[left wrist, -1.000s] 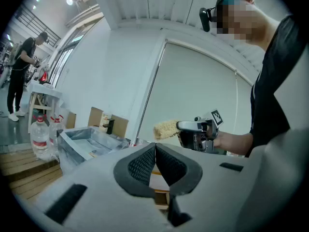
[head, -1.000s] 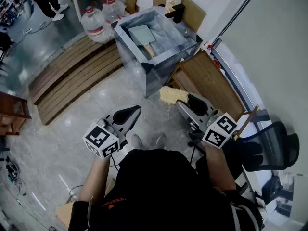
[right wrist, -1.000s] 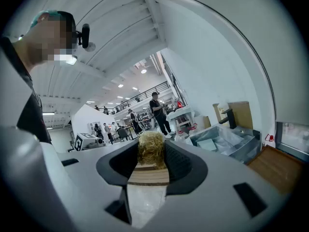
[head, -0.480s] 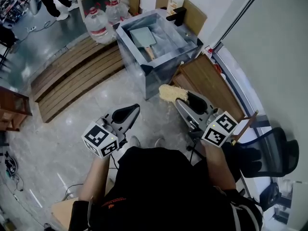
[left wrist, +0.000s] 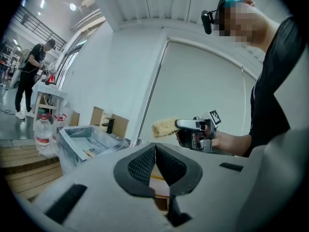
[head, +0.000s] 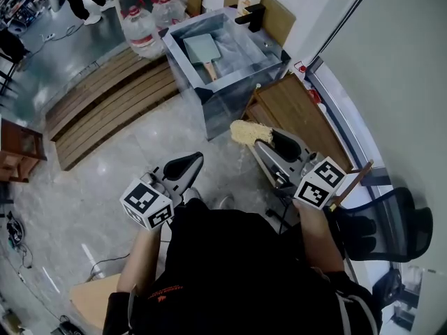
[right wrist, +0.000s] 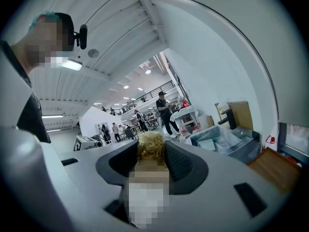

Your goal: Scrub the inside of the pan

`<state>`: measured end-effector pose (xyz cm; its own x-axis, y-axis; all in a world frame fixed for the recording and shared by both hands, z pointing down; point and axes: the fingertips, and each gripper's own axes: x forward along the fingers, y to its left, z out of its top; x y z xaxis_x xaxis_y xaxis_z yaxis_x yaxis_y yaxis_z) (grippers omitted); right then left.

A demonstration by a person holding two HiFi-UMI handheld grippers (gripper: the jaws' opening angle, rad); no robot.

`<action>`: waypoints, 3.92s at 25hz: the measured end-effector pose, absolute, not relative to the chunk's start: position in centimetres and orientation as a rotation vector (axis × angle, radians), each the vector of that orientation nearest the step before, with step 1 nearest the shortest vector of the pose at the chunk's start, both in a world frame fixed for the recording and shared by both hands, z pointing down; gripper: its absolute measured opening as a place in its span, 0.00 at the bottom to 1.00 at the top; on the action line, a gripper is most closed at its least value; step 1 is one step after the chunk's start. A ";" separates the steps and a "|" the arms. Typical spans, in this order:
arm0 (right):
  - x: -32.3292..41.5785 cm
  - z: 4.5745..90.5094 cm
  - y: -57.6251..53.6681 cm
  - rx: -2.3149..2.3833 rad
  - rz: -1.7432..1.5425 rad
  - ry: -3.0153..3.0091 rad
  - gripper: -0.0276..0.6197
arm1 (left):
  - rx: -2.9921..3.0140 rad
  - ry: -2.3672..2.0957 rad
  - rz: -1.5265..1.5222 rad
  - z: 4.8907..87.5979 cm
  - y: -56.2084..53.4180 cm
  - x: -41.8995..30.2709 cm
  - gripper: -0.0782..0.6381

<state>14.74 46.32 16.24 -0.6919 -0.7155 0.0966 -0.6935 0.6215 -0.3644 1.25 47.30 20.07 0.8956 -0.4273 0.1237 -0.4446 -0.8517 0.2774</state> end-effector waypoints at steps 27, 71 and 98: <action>14.0 20.8 24.8 -1.263 -0.709 2.764 0.31 | 2.696 -0.636 0.074 24.5 24.8 -0.2 0.13; 11.9 28.3 -6.0 -1.244 -0.953 2.869 0.31 | 2.577 -0.690 0.165 29.7 -4.6 -1.8 0.13; 8.7 40.2 -16.9 -1.201 -1.041 3.080 0.31 | 2.458 -0.779 0.189 37.3 -10.0 -3.2 0.13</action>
